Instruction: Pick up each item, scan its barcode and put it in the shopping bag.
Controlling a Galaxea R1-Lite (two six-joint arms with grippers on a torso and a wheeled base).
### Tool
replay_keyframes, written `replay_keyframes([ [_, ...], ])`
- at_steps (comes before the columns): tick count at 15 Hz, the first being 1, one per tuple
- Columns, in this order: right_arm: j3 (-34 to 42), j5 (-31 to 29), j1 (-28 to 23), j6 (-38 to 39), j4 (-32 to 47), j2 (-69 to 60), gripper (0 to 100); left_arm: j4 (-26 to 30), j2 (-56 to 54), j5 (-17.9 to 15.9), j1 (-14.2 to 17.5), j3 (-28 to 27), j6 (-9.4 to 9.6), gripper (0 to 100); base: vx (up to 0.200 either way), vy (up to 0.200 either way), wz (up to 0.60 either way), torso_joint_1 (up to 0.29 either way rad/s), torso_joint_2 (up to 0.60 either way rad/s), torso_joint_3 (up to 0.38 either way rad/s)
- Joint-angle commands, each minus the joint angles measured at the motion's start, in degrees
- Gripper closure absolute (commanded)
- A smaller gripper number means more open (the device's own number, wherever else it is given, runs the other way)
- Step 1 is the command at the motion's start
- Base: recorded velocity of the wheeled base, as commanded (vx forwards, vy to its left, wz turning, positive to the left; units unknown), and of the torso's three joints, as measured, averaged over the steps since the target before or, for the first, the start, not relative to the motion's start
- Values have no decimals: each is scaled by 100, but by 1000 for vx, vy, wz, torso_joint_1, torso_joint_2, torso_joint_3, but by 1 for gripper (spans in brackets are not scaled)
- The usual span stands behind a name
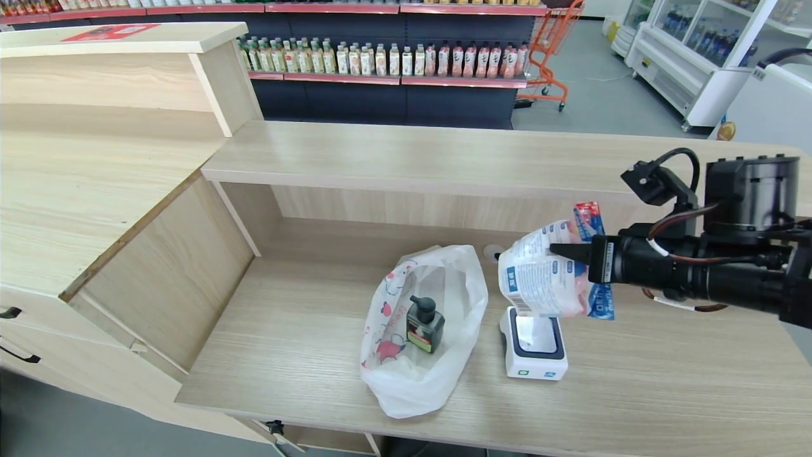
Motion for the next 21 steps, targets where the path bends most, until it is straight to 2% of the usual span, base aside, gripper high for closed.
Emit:
replay_keyframes([
  [1,-371,-6,15,-124,-6,891,100,-1,-2,0,2,0,1,0,0,0,0,0,0,0],
  [4,-503,-6,42,-344,-50,1366,100,-1,-2,0,-7,0,1,0,0,0,0,0,0,0],
  [12,-1751,-15,508,-572,-357,2878,100,-1,6,0,-7,0,1,0,0,0,0,0,0,0],
  [14,-2023,-261,595,-625,-357,3203,100,-1,-2,0,2,0,1,0,0,0,0,0,0,0],
  [16,-2173,-472,727,-669,-419,3467,100,-1,-2,0,2,0,1,0,0,0,0,0,0,0],
  [18,-2190,-454,842,-810,-885,3695,100,-1,-2,0,-7,0,1,0,0,0,0,0,0,0],
  [21,-2199,-454,886,-1153,-1078,3941,100,-1,-2,0,-7,0,1,0,0,0,0,0,0,0],
])
